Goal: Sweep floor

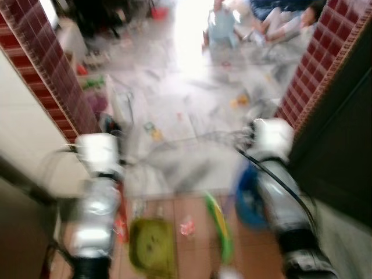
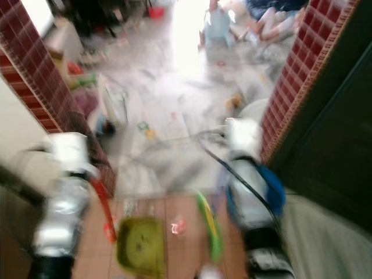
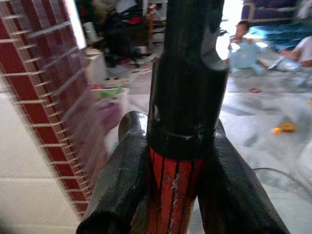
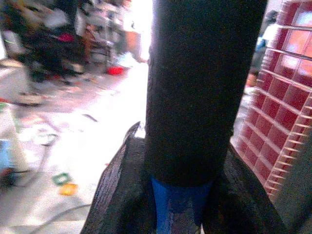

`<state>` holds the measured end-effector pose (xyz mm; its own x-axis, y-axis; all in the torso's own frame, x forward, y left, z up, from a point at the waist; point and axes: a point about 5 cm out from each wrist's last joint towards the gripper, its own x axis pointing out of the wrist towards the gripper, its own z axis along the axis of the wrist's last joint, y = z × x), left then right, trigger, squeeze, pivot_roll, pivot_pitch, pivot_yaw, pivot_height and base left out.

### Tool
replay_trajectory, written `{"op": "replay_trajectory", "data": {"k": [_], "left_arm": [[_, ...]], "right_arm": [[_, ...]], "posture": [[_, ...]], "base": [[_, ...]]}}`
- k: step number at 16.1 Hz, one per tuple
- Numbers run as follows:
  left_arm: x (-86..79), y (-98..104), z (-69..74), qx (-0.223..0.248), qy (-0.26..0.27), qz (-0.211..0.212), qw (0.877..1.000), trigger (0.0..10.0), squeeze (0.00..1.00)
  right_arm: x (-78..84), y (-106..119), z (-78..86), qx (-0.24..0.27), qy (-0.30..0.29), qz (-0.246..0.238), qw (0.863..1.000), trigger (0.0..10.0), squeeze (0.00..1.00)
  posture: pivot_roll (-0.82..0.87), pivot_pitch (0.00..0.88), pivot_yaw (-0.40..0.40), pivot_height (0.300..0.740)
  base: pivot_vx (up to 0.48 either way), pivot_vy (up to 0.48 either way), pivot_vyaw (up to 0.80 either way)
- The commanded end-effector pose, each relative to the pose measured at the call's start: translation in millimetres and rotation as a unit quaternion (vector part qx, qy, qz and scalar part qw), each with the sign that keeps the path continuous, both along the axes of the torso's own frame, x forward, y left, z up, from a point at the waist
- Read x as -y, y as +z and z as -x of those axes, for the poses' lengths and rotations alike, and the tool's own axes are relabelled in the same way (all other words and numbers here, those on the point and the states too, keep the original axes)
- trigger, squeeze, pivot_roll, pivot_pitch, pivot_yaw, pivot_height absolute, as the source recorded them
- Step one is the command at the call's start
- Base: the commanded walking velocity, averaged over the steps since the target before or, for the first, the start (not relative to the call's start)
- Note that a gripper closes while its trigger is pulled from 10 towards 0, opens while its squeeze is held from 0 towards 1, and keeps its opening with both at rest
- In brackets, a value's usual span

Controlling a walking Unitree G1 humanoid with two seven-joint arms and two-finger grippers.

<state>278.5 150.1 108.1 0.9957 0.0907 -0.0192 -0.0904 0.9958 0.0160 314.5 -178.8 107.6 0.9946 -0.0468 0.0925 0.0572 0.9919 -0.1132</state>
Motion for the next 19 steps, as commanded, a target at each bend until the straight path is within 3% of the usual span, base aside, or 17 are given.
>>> {"op": "replay_trajectory", "data": {"k": [1,4,11,15,19], "left_arm": [[-13.7,11,-1.6,0.026,0.023,0.009,0.999,10.0,0.0],[-15.7,11,-1.7,0.023,0.032,0.005,0.999,10.0,0.0],[-14.7,11,-0.9,0.024,0.017,-0.031,0.999,10.0,0.0],[-16.0,-5,-3.8,0.001,0.027,-0.052,0.998,10.0,0.0],[-3.1,-24,-21.0,-0.01,0.018,-0.039,0.999,10.0,0.0]], "right_arm": [[-17.1,14,-6.4,0.026,0.026,0.014,0.999,10.0,0.0],[-16.3,12,-6.3,0.023,0.026,0.015,0.999,10.0,0.0],[-15.3,7,-6.0,0.012,0.023,0.017,1.0,10.0,0.0],[-15.1,6,-7.1,0.009,0.02,0.012,1.0,10.0,0.0],[-9.9,9,-11.7,0.0,0.0,-0.016,1.0,10.0,0.0]], "posture": [[-0.03,0.0,0.013,0.74],[-0.03,0.0,0.013,0.74],[-0.03,0.0,0.019,0.74],[-0.04,0.0,0.019,0.74],[-0.07,0.0,0.01,0.74]], "base": [[0.319,0.36,0.0],[0.1,0.381,0.0],[0.0,0.0,0.0],[0.0,0.0,0.0],[0.0,0.0,0.0]]}}
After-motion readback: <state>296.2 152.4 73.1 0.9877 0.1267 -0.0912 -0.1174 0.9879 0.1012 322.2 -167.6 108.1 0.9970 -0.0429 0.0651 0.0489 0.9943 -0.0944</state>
